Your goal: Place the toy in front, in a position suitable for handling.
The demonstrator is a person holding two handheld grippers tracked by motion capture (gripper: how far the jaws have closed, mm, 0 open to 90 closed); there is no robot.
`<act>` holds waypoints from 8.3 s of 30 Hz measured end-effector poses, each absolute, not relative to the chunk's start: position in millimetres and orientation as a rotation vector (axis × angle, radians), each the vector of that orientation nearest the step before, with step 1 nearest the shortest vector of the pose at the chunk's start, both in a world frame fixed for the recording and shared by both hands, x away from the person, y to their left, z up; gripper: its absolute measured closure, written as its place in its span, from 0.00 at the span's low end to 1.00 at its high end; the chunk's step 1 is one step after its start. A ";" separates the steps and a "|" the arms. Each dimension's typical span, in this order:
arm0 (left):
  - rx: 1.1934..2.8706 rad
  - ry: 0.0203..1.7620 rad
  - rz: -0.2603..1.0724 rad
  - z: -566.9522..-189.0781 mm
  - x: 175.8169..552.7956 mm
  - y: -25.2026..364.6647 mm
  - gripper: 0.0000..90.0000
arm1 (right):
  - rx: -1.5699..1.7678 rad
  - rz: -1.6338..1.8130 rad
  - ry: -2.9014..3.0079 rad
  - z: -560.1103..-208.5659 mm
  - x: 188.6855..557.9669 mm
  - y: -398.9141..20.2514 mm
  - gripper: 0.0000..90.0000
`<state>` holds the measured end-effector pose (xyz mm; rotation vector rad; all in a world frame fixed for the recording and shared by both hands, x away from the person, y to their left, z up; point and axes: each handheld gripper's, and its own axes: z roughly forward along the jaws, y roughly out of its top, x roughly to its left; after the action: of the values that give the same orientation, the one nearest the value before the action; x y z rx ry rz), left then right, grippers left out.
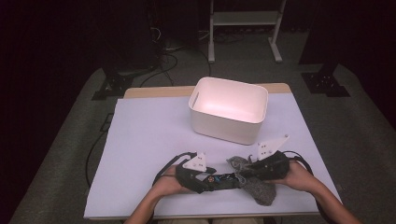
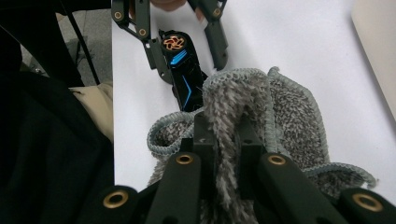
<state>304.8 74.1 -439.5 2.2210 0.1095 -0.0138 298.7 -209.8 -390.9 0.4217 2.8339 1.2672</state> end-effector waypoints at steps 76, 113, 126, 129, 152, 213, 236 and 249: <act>2.193 0.144 -0.005 -443.1 308.7 133.2 0.74 | 0.077 0.987 2.985 -373.9 308.6 -97.3 0.91; 2.162 0.211 -0.069 -453.1 308.9 135.8 0.76 | 0.238 1.094 2.909 -381.2 305.7 -144.3 0.91; 2.134 0.161 -0.007 -423.0 308.6 143.8 0.78 | 0.202 1.173 2.890 -371.2 308.8 -129.6 0.91; 2.115 0.160 -0.004 -421.0 308.1 141.2 0.78 | 0.177 1.143 2.892 -370.1 306.3 -128.2 0.91; 1.964 0.065 -0.014 -381.7 316.9 90.3 0.78 | 0.423 1.317 2.804 -382.1 299.5 -199.1 0.92; 2.018 0.040 -0.071 -390.0 328.5 31.1 0.70 | 0.225 1.285 2.814 -311.4 309.4 -192.6 0.91; 1.969 0.075 -0.054 -396.7 325.9 45.3 0.72 | 0.245 1.293 2.791 -311.6 307.2 -196.6 0.90; 2.033 0.147 -0.068 -419.2 326.3 27.7 0.55 | 0.264 1.290 2.764 -313.2 305.6 -201.9 0.91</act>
<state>326.3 27.7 -419.2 2.0332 0.1475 -0.0677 305.6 -201.9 -313.2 0.2636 2.7635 1.2901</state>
